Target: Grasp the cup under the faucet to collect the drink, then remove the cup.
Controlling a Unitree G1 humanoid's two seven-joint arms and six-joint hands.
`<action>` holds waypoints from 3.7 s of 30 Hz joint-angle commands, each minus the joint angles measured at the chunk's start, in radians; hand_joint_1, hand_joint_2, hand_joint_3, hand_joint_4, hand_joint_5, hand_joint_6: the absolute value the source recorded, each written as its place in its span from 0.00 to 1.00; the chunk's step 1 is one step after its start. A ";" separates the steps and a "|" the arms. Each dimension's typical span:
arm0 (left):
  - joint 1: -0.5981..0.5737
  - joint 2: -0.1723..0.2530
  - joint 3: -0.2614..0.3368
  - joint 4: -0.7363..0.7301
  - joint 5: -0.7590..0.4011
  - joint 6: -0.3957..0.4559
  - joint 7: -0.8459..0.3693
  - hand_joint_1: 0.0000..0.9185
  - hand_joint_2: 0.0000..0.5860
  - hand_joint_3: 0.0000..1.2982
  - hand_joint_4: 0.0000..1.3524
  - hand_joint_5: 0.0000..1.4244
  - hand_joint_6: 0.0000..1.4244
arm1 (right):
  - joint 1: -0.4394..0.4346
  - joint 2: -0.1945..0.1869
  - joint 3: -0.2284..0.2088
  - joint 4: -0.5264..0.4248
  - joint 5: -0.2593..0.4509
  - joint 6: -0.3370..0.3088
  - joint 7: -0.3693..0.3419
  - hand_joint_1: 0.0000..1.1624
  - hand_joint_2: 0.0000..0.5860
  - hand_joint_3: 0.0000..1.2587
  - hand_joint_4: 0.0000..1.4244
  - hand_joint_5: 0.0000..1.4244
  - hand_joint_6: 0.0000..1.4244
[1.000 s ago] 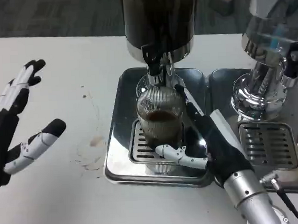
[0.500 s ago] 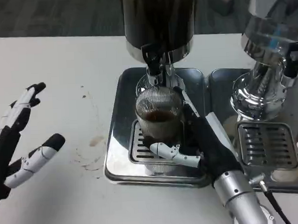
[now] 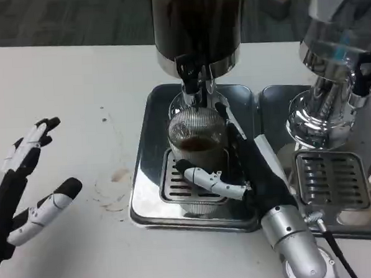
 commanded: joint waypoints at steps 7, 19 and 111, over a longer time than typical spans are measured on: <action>0.019 -0.007 0.007 -0.021 -0.002 0.004 0.014 0.00 0.28 0.07 0.00 0.08 0.01 | -0.019 0.008 0.014 0.019 -0.012 0.019 0.009 0.71 0.33 0.00 0.00 0.00 0.06; 0.033 -0.012 0.014 -0.037 -0.004 0.011 0.017 0.00 0.28 0.08 0.00 0.08 0.01 | -0.017 0.014 0.020 0.018 -0.033 0.034 -0.003 0.77 0.36 0.00 0.03 0.04 0.11; -0.003 0.017 -0.083 0.002 0.126 0.027 0.053 0.00 0.28 0.04 0.00 0.04 0.00 | 0.125 0.004 0.001 -0.248 -0.111 0.015 -0.190 0.87 0.33 0.39 0.45 0.47 0.55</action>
